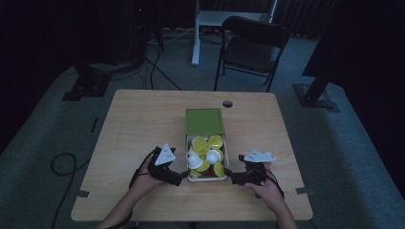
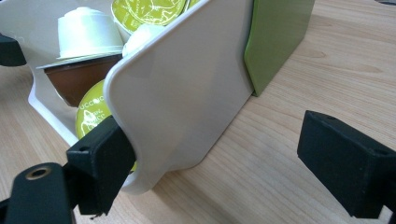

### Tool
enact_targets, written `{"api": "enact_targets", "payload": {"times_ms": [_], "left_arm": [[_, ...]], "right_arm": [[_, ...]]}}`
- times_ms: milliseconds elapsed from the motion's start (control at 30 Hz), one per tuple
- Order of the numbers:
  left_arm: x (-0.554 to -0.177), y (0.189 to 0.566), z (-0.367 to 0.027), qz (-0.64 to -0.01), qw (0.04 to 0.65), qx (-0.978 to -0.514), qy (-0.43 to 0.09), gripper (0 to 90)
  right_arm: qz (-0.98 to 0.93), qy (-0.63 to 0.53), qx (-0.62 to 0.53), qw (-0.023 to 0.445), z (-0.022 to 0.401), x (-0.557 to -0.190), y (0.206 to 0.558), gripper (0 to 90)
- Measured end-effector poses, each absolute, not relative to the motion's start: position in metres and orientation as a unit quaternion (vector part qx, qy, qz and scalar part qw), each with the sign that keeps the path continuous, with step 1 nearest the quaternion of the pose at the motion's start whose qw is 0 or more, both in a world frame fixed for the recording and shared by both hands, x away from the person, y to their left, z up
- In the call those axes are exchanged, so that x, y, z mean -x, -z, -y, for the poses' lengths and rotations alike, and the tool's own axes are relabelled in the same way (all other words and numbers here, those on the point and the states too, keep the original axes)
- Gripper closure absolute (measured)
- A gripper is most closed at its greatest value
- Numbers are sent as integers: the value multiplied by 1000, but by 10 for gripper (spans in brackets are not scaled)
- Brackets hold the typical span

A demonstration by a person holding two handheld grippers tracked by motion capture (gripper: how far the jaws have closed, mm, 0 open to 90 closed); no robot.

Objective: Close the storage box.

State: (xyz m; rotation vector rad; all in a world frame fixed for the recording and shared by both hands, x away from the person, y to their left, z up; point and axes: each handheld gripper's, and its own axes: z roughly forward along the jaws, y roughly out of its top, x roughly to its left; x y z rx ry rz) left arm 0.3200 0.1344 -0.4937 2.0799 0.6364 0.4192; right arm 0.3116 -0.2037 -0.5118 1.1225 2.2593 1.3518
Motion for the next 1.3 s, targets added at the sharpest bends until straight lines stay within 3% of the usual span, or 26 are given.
{"api": "enact_targets", "payload": {"times_ms": [1300], "left_arm": [[-348,496,-143,-290,435,-835,-171,0]], "right_arm": [[-768,-464,-414,151,198,-339,514,110]]}}
